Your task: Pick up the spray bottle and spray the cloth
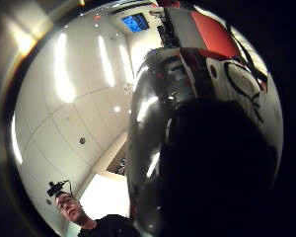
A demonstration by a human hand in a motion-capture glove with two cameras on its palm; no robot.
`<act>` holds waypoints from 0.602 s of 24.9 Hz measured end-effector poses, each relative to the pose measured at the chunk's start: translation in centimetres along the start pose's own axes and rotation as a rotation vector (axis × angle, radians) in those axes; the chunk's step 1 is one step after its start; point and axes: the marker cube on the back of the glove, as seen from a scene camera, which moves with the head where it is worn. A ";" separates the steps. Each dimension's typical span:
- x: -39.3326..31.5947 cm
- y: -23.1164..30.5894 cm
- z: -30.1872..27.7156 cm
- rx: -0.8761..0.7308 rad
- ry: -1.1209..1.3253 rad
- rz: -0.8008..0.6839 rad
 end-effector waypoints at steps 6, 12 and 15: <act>3.0 0.7 0.9 0.026 -0.014 0.043; 4.1 1.5 1.2 0.023 0.033 0.060; 4.1 1.6 1.8 0.008 0.056 0.057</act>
